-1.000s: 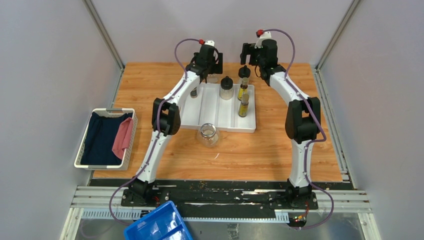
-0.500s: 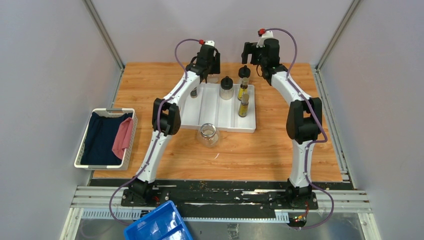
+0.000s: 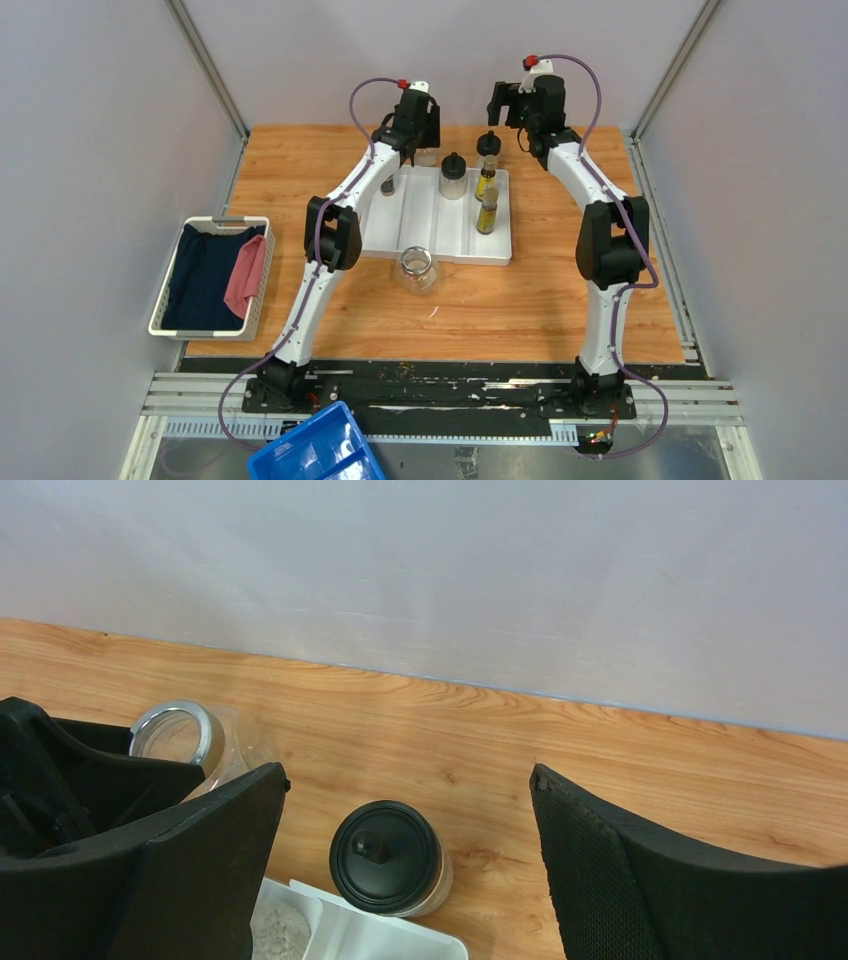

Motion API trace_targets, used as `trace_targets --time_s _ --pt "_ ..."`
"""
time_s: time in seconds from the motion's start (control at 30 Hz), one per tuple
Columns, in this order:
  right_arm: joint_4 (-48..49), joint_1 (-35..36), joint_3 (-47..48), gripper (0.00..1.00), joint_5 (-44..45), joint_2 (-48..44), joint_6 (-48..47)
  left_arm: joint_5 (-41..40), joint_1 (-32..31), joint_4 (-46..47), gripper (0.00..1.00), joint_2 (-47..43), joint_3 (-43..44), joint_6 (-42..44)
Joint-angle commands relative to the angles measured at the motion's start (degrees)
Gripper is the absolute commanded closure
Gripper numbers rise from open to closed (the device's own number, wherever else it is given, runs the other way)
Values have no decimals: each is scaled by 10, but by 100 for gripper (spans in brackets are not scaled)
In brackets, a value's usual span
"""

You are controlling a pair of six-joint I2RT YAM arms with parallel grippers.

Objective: Organize the condiment bottles
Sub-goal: Pick up the bottle from the corner of the board.

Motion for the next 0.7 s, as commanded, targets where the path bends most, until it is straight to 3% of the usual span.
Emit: trace_targets --time_s 0.0,0.13,0.67 --pt "-1 -9 -13 5 -11 -26 7 -11 1 17 84 -4 -11 -5" --pt "3 -9 -14 5 -10 -24 8 -8 1 21 99 -6 -14 -6" --pt "20 -9 -37 5 -6 -40 8 -12 -6 38 100 -32 -36 5"
